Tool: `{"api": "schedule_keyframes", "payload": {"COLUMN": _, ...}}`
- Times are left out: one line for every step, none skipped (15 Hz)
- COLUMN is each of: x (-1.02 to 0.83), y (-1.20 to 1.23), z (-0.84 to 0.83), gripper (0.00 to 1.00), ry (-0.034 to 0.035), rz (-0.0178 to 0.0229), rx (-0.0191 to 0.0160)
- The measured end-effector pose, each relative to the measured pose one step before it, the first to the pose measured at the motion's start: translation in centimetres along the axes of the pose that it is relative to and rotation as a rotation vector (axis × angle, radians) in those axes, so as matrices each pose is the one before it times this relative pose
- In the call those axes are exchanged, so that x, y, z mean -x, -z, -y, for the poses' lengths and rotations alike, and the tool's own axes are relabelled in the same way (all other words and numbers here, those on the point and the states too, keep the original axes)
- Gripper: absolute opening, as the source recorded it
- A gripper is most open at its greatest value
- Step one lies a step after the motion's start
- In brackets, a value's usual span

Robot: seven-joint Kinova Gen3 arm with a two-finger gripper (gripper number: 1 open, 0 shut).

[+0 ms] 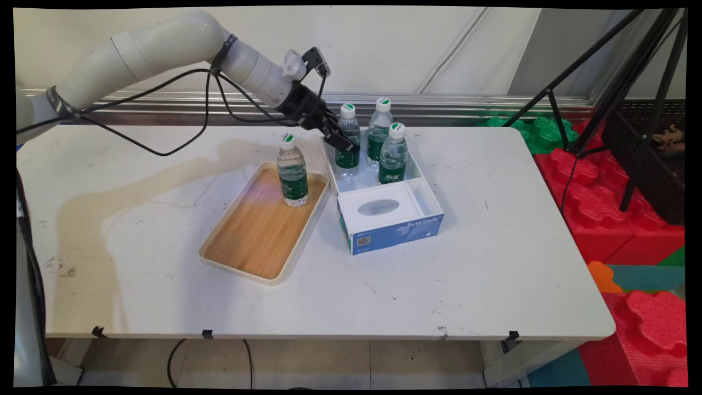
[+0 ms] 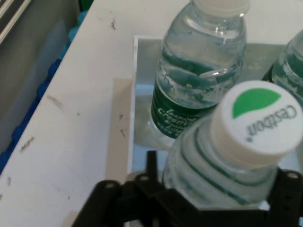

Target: Pick up the green bottle from the white box, then place the picked object on the tray

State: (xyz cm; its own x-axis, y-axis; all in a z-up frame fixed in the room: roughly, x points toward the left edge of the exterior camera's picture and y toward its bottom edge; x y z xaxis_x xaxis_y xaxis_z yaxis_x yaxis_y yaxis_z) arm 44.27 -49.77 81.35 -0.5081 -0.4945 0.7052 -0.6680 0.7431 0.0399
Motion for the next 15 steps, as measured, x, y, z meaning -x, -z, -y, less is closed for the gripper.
{"api": "schedule_keyframes", "payload": {"x": -0.003, "y": -0.066, "z": 0.029, "gripper": 0.00, "ry": 0.00020, "rz": -0.00196, "rx": -0.00062}}
{"api": "schedule_keyframes", "payload": {"x": -0.001, "y": -0.036, "z": 0.014, "gripper": 0.00, "ry": 0.00044, "rz": -0.00124, "rx": -0.00030}}
{"api": "schedule_keyframes", "payload": {"x": 0.003, "y": -0.060, "z": 0.014, "gripper": 0.00, "ry": 0.00073, "rz": -0.00088, "rx": 0.00005}}
{"api": "schedule_keyframes", "payload": {"x": 0.016, "y": -0.028, "z": 0.007, "gripper": 0.00, "ry": 0.00070, "rz": -0.00047, "rx": 0.00008}}
{"api": "schedule_keyframes", "payload": {"x": 0.095, "y": 0.054, "z": 0.016, "gripper": 0.00, "ry": 0.00177, "rz": -0.00067, "rx": -0.00088}}
{"api": "schedule_keyframes", "payload": {"x": -0.003, "y": -0.001, "z": 0.003, "gripper": 0.00, "ry": -0.00020, "rz": -0.00129, "rx": 0.00048}}
{"api": "schedule_keyframes", "payload": {"x": 0.019, "y": 0.057, "z": 0.004, "gripper": 0.00, "ry": -0.00026, "rz": -0.00169, "rx": -0.00024}}
{"api": "schedule_keyframes", "payload": {"x": -0.002, "y": 0.155, "z": 0.020, "gripper": 0.00, "ry": 0.00250, "rz": -0.00375, "rx": -0.00186}}
{"api": "schedule_keyframes", "payload": {"x": -0.080, "y": 0.108, "z": 0.021, "gripper": 0.00, "ry": 0.00197, "rz": -0.00462, "rx": -0.00147}}
{"api": "schedule_keyframes", "payload": {"x": -0.096, "y": 0.246, "z": 0.008, "gripper": 0.00, "ry": 0.00299, "rz": -0.00645, "rx": -0.00220}}
{"api": "schedule_keyframes", "payload": {"x": -0.091, "y": 0.281, "z": -0.005, "gripper": 0.00, "ry": 0.00182, "rz": -0.00635, "rx": -0.00182}}
{"api": "schedule_keyframes", "payload": {"x": -0.067, "y": 0.199, "z": -0.003, "gripper": 0.00, "ry": 0.00120, "rz": -0.00444, "rx": -0.00125}}
{"api": "schedule_keyframes", "payload": {"x": -0.077, "y": 0.358, "z": -0.011, "gripper": 0.00, "ry": 0.00100, "rz": -0.00690, "rx": -0.00193}}
{"api": "schedule_keyframes", "payload": {"x": -0.153, "y": 0.406, "z": -0.039, "gripper": 0.00, "ry": -0.00021, "rz": -0.00845, "rx": -0.00155}}
{"api": "schedule_keyframes", "payload": {"x": -0.205, "y": 0.507, "z": -0.063, "gripper": 0.00, "ry": -0.00154, "rz": -0.01015, "rx": -0.00111}}
